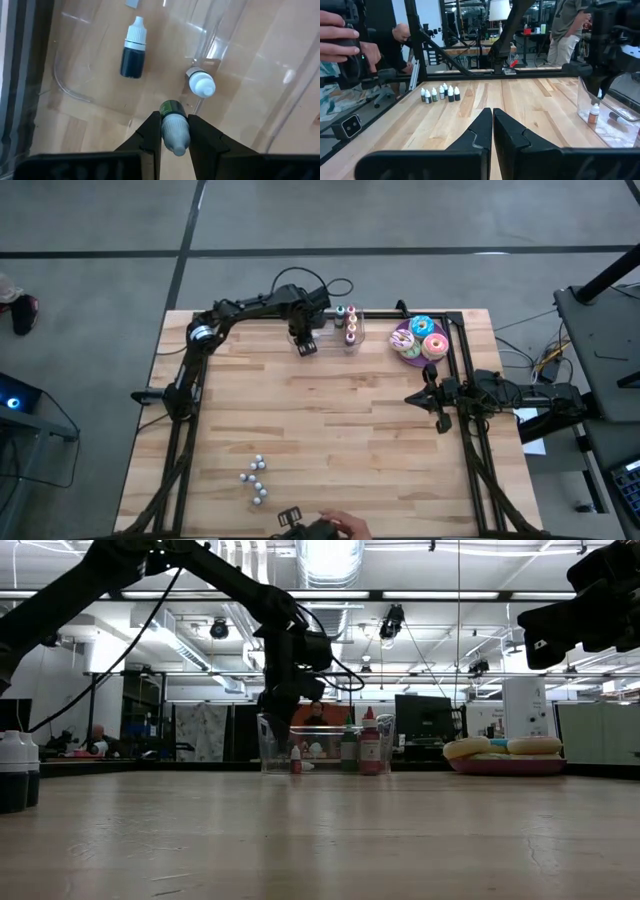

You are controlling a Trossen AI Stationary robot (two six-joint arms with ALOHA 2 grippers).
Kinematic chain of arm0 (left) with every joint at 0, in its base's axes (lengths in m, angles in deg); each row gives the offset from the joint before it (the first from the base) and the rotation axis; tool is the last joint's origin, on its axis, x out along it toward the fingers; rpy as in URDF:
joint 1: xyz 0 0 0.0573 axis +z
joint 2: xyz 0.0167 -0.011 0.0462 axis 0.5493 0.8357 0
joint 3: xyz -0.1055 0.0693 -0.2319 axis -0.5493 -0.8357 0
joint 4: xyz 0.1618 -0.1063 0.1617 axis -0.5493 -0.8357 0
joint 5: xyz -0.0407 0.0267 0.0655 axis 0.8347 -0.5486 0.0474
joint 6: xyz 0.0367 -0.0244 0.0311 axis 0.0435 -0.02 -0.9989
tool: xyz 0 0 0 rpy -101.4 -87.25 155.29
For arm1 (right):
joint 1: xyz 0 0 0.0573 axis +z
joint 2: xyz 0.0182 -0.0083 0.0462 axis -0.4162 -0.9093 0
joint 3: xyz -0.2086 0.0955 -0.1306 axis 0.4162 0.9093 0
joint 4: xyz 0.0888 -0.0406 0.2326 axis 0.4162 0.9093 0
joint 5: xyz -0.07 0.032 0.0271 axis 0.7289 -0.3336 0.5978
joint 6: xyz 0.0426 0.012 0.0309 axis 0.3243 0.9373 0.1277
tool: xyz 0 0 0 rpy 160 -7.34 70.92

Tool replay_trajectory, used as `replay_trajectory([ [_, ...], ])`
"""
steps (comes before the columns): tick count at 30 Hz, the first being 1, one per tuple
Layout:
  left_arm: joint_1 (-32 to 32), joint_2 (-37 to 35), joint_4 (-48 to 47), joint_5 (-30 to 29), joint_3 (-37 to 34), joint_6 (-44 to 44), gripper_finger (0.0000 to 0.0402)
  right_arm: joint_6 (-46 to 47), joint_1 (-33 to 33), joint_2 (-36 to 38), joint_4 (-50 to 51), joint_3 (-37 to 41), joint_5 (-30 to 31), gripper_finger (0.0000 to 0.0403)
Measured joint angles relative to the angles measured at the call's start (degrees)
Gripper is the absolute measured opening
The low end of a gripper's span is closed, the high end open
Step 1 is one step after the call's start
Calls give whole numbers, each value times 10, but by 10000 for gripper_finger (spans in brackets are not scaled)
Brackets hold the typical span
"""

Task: Pick & Place food coloring
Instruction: Put the top small green coloring bottle into the transparent bin

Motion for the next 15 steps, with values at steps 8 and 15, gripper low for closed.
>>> replay_trajectory([
  [8,-2,12,7,0,0,-1,51,0,0,0,0,0,0,9],
  [15,-4,12,8,0,0,-7,51,0,0,0,0,0,0,8],
])
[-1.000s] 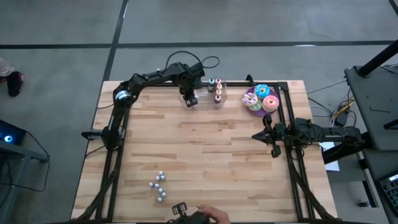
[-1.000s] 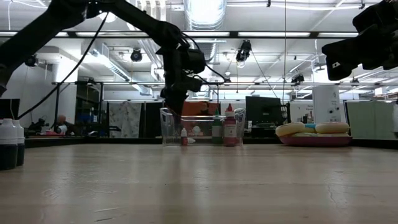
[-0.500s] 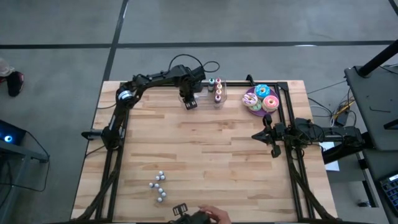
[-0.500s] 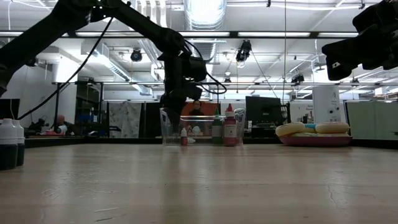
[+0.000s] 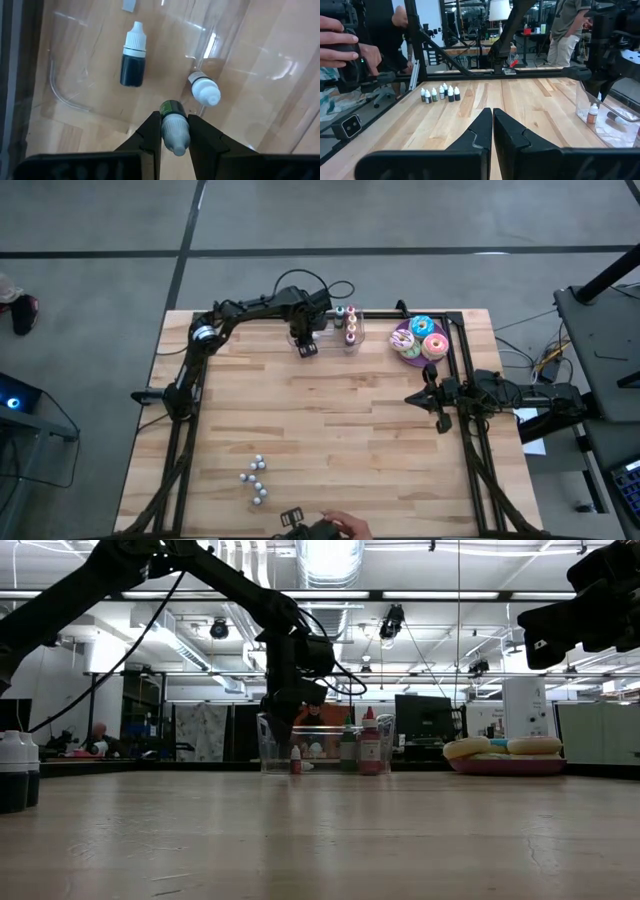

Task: Pick & Place food coloring
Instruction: Put the top small green coloring bottle into the transparent bin, then put the small bottom left black food coloring bottle into the transparent bin

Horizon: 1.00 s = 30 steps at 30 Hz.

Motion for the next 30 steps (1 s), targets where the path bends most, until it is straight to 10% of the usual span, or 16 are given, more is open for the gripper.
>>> replay_trajectory([
  [30,-1,-4,-21,13,37,2,92,0,0,0,0,0,0,9],
])
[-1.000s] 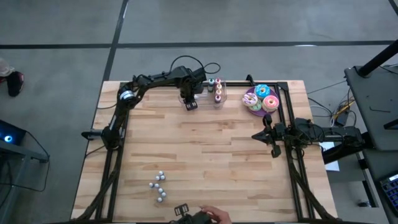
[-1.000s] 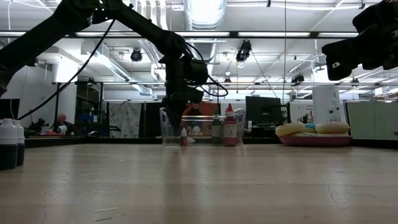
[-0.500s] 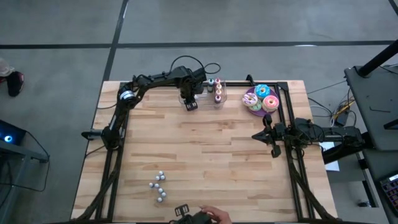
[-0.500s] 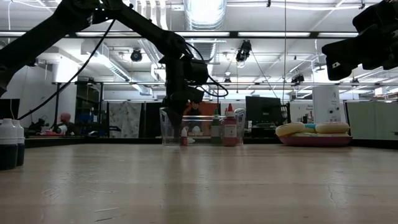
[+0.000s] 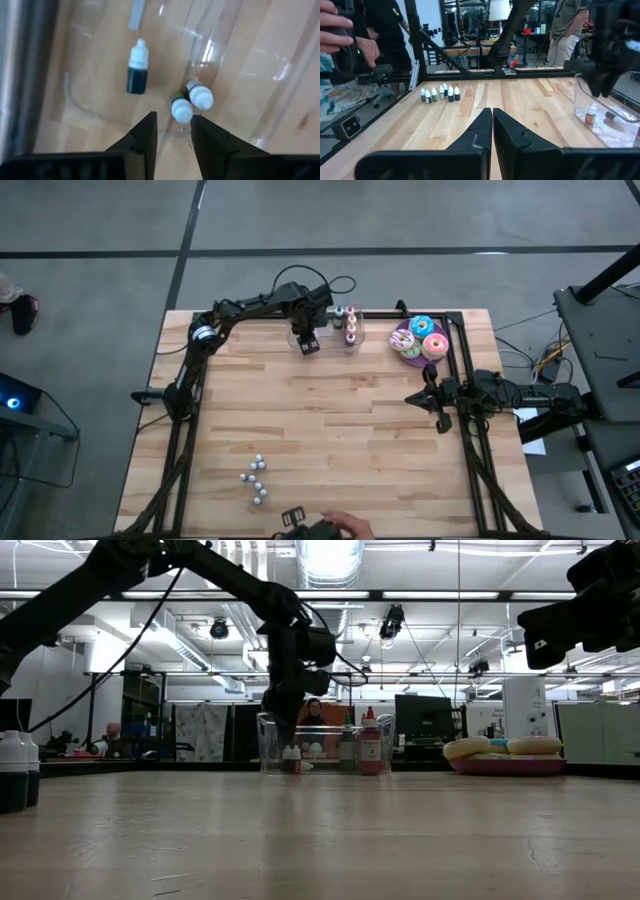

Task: Pick & Place food coloring
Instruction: Put the small bottom left black food coloring bottle into the transparent bin

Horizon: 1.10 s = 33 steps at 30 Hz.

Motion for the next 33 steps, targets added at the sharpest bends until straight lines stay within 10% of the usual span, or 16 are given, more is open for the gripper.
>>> replay_trajectory([
  [16,-54,-29,-95,0,89,29,92,0,0,0,0,0,0,9],
  [33,-215,-186,15,0,-138,94,92,0,0,0,0,0,0,9],
])
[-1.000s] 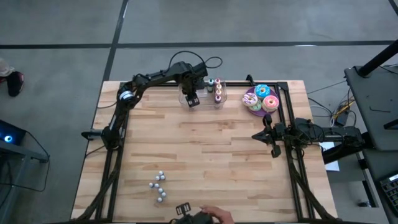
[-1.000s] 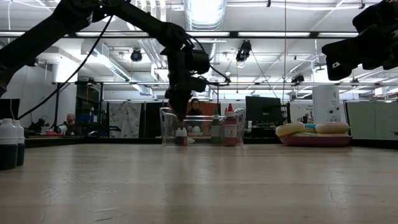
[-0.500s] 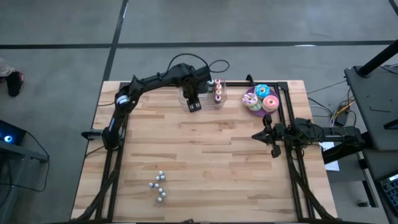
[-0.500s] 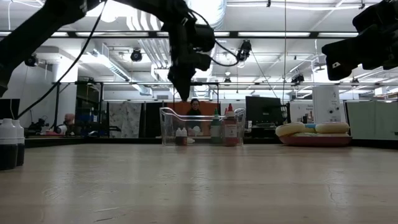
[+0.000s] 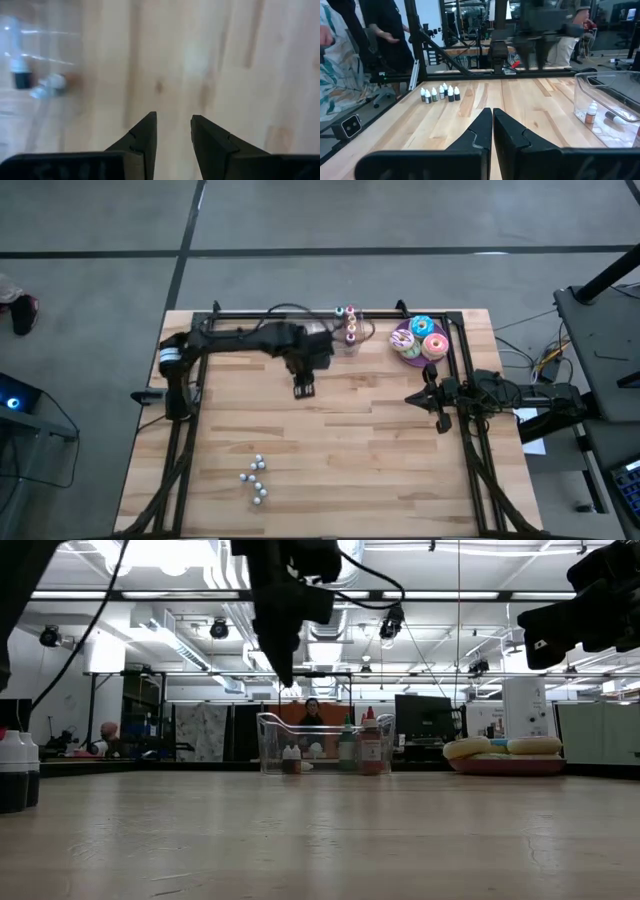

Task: Pick & Place food coloring
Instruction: Put the small bottom left black food coloring bottle into the transparent bin

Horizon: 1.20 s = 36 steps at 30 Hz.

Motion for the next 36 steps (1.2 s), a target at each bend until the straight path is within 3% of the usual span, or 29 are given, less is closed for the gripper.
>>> replay_trajectory([
  [13,-158,-123,82,0,-206,44,92,0,0,0,0,0,0,9],
  [28,-311,-189,83,9,-301,260,94,0,0,0,0,0,0,9],
  [36,-372,-219,81,11,-324,356,169,0,0,0,0,0,0,9],
])
